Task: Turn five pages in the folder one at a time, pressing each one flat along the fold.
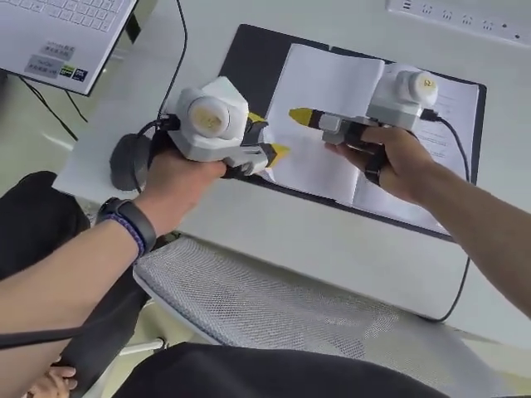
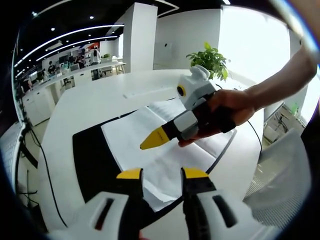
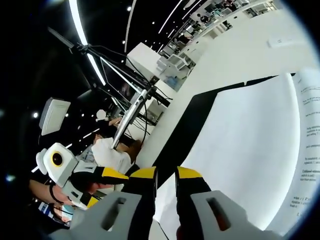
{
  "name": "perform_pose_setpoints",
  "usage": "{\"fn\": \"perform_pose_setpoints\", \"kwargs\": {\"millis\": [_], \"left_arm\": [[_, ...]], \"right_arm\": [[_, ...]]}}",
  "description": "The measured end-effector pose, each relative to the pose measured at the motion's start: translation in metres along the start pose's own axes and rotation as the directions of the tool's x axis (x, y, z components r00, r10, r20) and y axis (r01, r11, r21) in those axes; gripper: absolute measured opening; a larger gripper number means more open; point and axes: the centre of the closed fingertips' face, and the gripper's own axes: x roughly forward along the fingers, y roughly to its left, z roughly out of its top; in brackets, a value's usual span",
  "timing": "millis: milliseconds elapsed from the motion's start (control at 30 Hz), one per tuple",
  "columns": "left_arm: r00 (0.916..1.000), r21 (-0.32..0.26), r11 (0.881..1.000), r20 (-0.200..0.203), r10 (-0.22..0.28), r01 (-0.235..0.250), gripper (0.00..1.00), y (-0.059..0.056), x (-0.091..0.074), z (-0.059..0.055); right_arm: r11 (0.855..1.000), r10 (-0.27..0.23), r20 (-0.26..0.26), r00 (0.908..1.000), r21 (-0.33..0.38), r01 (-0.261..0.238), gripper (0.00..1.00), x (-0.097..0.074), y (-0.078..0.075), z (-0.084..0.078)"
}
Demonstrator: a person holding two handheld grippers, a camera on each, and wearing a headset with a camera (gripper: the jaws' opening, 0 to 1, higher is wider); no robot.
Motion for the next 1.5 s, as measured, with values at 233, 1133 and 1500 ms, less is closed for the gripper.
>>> {"fn": "perform_pose_setpoints", "kwargs": {"millis": [233, 1133, 1500], "left_arm": [[0.9979, 0.019, 1.0, -0.064, -0.008, 0.009, 0.15, 0.0, 0.014, -0.015], [0.9725, 0.064, 0.998, -0.229, 0.044, -0.03, 0.0, 0.013, 0.034, -0.078], [0.9738, 0.038, 0.999, -0.223, 0.044, -0.036, 0.0, 0.014, 0.035, -0.077]], "right_arm": [[1.0, -0.015, 0.006, 0.9999, -0.012, 0.015, 0.13, -0.017, -0.006, 0.005], [0.995, -0.088, 0.018, 0.996, -0.048, 0.089, 0.14, -0.056, -0.055, 0.017], [0.992, -0.107, 0.057, 0.9926, -0.055, 0.11, 0.11, -0.069, -0.088, 0.048]]}}
